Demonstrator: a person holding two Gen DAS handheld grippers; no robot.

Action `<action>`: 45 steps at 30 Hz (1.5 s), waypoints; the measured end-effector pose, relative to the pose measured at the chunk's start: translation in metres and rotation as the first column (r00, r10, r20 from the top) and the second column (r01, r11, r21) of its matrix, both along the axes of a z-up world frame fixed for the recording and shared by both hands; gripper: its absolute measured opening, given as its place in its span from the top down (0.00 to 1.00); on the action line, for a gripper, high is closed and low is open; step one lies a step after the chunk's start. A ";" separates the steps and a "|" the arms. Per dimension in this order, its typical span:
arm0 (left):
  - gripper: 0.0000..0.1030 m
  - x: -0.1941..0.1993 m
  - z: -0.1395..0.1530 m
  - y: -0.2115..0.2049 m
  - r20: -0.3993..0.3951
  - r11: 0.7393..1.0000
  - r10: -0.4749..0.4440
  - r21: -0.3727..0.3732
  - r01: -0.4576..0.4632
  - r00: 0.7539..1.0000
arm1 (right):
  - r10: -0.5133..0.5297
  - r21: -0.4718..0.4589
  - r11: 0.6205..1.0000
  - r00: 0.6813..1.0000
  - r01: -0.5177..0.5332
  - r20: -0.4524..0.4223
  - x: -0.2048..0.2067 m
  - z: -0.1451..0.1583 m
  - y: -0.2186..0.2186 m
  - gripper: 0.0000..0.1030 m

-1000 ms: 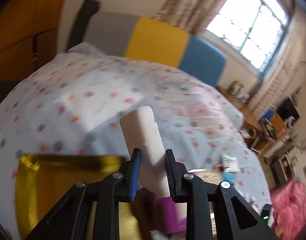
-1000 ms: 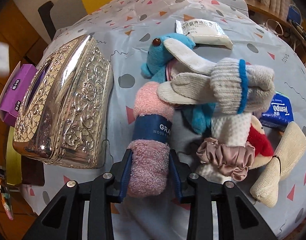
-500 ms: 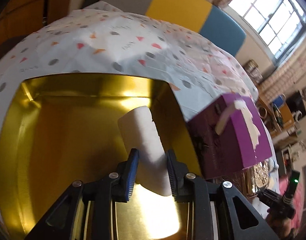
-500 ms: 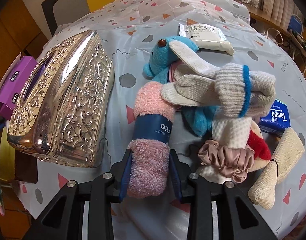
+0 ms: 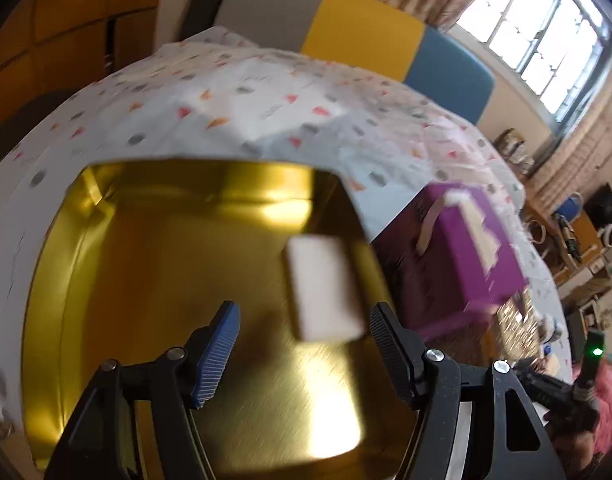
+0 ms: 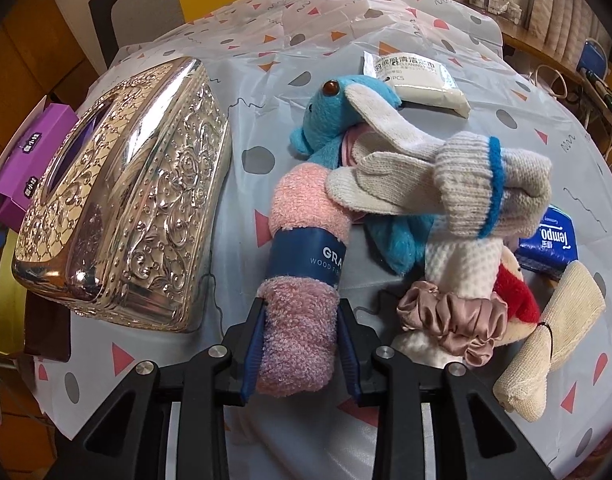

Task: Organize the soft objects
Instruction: 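Carry the white sponge with the left tool into the gold tray and release, then grasp the pink towel roll with the right tool and place it in the gold tray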

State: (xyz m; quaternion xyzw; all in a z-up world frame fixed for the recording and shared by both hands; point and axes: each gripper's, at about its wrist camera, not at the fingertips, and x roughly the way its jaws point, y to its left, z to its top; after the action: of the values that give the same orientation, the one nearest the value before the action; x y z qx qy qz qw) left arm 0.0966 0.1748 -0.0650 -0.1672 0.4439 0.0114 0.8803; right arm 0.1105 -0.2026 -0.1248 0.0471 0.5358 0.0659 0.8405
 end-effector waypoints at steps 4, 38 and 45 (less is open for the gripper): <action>0.33 -0.026 -0.010 0.001 -0.025 0.999 0.016 0.037 -0.015 1.000 | 0.009 -0.013 1.000 1.000 -0.009 0.019 -0.006 0.005 0.004 0.72; 0.31 -0.082 0.005 0.007 0.037 0.993 0.020 0.116 -0.024 0.999 | 0.050 0.075 0.994 0.939 -0.081 0.339 0.020 0.159 0.046 0.77; 0.31 -0.086 0.002 0.020 0.031 0.992 0.047 0.116 -0.050 0.998 | 0.260 0.074 0.948 0.884 -0.311 0.389 0.030 0.179 0.141 0.77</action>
State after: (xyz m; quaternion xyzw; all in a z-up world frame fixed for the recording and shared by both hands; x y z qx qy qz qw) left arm 0.0108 0.1946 -0.0633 -0.1263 0.4259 0.0562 0.8941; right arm 0.1402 -0.0611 0.0546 0.0105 0.3611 0.2327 0.9030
